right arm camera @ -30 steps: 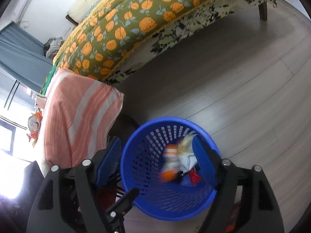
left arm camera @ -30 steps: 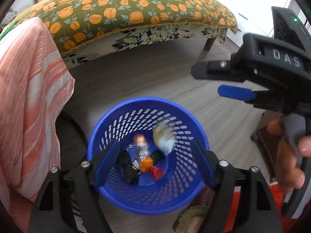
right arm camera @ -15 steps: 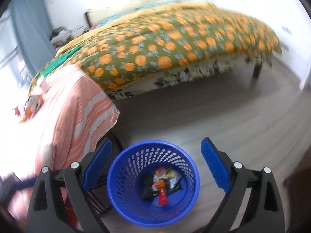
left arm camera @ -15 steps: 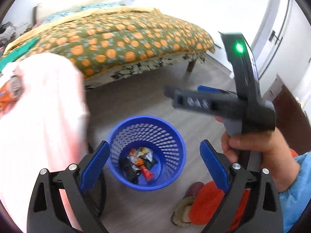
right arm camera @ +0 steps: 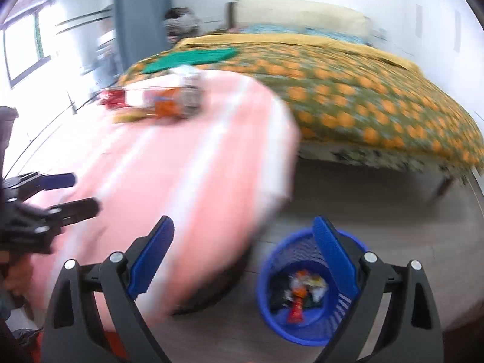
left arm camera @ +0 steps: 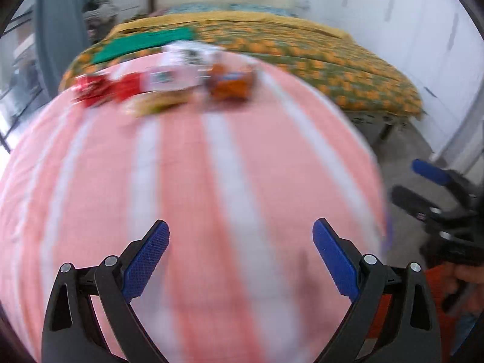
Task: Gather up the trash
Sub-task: 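Move both tools back over the table toward the remaining trash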
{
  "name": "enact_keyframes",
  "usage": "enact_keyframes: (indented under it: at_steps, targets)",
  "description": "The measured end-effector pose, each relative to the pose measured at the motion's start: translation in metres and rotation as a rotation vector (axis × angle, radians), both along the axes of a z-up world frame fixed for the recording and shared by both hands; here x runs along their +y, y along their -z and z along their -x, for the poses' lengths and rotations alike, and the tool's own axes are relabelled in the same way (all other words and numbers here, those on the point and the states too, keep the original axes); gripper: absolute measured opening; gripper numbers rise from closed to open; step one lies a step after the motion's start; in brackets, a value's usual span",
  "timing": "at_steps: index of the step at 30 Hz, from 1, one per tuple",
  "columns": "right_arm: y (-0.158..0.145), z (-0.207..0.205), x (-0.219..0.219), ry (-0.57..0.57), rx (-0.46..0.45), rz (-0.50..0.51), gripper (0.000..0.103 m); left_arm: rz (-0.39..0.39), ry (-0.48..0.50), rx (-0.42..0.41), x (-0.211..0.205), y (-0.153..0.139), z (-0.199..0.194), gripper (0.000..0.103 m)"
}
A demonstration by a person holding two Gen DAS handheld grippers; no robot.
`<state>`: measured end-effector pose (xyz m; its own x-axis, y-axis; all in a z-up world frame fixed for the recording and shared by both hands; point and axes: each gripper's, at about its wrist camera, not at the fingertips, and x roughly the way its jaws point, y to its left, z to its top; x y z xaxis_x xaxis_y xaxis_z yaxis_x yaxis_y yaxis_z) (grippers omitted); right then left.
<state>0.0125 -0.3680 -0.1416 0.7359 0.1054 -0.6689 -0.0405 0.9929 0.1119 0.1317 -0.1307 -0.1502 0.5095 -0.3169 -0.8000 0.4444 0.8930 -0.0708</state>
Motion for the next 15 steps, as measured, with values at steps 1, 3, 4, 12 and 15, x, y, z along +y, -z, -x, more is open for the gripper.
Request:
enact_keyframes:
  at_steps: [1, 3, 4, 12, 15]
  targets:
    - [-0.006, -0.010, 0.018, -0.038, 0.005, -0.006, 0.090, -0.006, -0.024, -0.001, 0.014, 0.000, -0.007, 0.095]
    - [-0.012, -0.023, 0.039, -0.078, 0.013, -0.009, 0.090, -0.011, -0.056, -0.001, 0.035, -0.001, -0.018, 0.095]
    - [-0.014, -0.032, 0.052, -0.102, 0.022, -0.007, 0.090, -0.015, -0.070, -0.002, 0.044, -0.001, -0.023, 0.095]
    - [0.006, -0.099, 0.118, -0.186, 0.111, 0.035, 0.091, -0.014, -0.048, -0.023, 0.070, -0.009, -0.072, 0.095]
    - [0.014, -0.108, 0.128, -0.204, 0.126, 0.048, 0.090, -0.013, -0.016, -0.053, 0.070, -0.017, -0.094, 0.095]
